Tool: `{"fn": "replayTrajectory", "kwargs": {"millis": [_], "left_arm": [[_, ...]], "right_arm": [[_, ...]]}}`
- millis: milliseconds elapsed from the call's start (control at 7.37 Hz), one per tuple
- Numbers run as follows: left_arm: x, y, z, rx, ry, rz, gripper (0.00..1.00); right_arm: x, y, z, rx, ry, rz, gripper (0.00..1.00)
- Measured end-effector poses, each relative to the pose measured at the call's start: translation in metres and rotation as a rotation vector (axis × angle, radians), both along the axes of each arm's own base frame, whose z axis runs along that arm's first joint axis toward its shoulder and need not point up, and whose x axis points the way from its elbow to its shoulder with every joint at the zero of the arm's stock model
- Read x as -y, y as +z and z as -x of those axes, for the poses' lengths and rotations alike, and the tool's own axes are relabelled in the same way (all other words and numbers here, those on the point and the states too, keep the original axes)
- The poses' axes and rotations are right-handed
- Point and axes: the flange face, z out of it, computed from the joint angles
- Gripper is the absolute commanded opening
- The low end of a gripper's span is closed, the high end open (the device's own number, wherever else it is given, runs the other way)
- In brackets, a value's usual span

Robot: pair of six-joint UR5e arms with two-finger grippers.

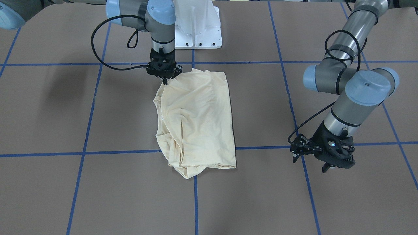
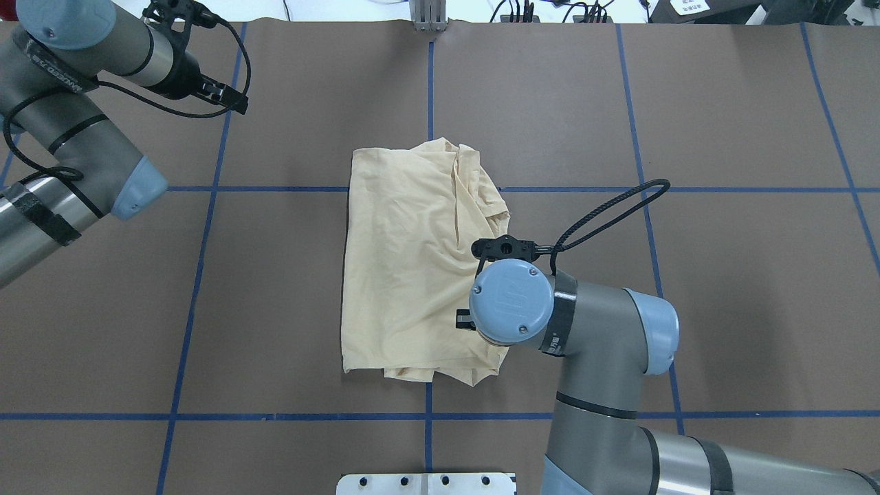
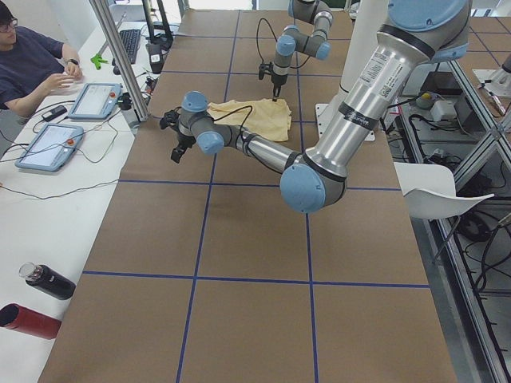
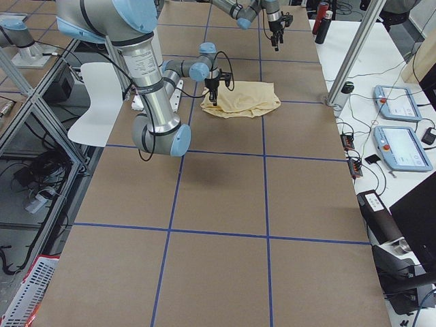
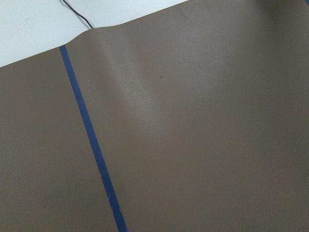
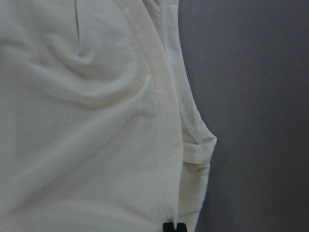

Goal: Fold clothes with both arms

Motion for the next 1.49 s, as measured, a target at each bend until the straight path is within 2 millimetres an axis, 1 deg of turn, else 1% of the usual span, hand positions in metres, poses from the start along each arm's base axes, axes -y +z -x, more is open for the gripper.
{"fn": "replayTrajectory", "kwargs": {"millis": [136, 271, 407, 678, 814, 950, 1085, 1221, 1357, 1492], "left_arm": [[0.000, 0.000, 0.000, 0.000, 0.001, 0.000, 1.00], [0.000, 0.000, -0.001, 0.000, 0.001, 0.000, 1.00], [-0.001, 0.000, -0.001, -0.001, 0.002, 0.000, 1.00], [-0.002, -0.003, -0.003, -0.011, -0.002, 0.010, 1.00], [-0.006, -0.009, -0.005, -0.033, -0.002, 0.028, 1.00], [-0.012, -0.018, -0.007, -0.067, 0.003, 0.054, 1.00], [-0.022, -0.030, -0.009, -0.116, -0.002, 0.097, 1.00], [-0.045, -0.038, -0.015, -0.167, -0.001, 0.148, 1.00], [-0.083, -0.045, -0.026, -0.214, 0.008, 0.200, 1.00], [-0.126, -0.050, -0.040, -0.258, 0.018, 0.265, 1.00]], "right_arm": [[-0.010, 0.006, -0.006, -0.001, -0.009, -0.006, 0.00], [-0.018, 0.011, -0.008, -0.007, -0.016, -0.014, 0.29], [-0.023, 0.016, -0.007, -0.014, -0.020, -0.019, 0.99], [-0.025, 0.018, -0.006, -0.020, -0.013, -0.035, 0.99], [-0.020, 0.016, -0.009, -0.016, -0.004, -0.041, 0.99], [-0.010, 0.013, -0.016, -0.008, 0.009, -0.046, 0.99], [0.003, 0.009, -0.026, 0.002, 0.025, -0.052, 0.99], [0.016, 0.006, -0.036, 0.012, 0.044, -0.058, 0.99], [0.027, 0.006, -0.044, 0.030, 0.057, -0.069, 0.99], [0.034, 0.011, -0.051, 0.055, 0.063, -0.080, 0.99]]}}
